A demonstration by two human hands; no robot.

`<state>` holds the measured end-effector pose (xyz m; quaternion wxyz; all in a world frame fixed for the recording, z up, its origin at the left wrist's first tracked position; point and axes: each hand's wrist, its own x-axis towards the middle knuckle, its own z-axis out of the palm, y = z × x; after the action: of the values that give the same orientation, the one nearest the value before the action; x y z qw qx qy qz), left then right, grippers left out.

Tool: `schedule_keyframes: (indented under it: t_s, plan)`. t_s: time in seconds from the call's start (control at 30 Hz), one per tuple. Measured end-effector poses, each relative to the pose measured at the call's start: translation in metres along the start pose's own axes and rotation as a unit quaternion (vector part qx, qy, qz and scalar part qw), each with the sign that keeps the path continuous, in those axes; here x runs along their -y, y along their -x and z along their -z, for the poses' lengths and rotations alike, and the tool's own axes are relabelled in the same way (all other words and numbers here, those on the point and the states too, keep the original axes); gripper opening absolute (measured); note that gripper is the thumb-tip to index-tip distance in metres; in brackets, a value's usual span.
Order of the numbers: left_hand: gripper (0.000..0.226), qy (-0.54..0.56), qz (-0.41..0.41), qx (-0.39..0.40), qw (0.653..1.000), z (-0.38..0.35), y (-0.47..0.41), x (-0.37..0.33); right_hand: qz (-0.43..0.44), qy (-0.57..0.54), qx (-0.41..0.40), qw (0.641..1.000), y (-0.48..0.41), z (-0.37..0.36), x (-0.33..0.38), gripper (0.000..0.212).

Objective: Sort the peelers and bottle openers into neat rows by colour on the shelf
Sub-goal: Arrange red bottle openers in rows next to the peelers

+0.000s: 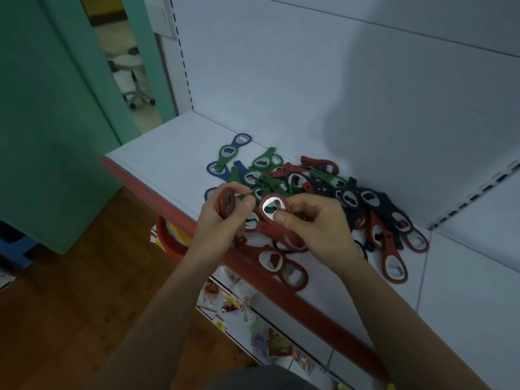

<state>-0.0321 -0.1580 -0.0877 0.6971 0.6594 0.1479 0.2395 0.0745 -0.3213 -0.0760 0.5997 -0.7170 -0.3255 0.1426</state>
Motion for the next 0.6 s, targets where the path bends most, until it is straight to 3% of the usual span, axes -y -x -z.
schedule_keyframes:
  t_s: [0.13, 0.27, 0.4, 0.6]
  plan:
    - [0.028, -0.022, -0.004, 0.085, 0.996, -0.015, -0.005, -0.008, -0.026, -0.101, -0.017, 0.994, -0.007, -0.007, 0.012, 0.015]
    - [0.020, -0.006, 0.006, 0.053, 0.999, -0.022, -0.010, -0.007, -0.055, -0.139, -0.043, 0.988, -0.009, -0.011, 0.005, 0.015]
    - [0.029, 0.091, 0.070, -0.022, 0.993, -0.025, -0.014, 0.001, -0.074, -0.131, -0.029, 0.988, 0.001, -0.013, 0.002, 0.016]
    - [0.042, 0.285, 0.128, -0.053, 0.949, -0.039, -0.007, -0.009, -0.093, -0.134, -0.061, 0.985, -0.002, -0.026, 0.003, 0.015]
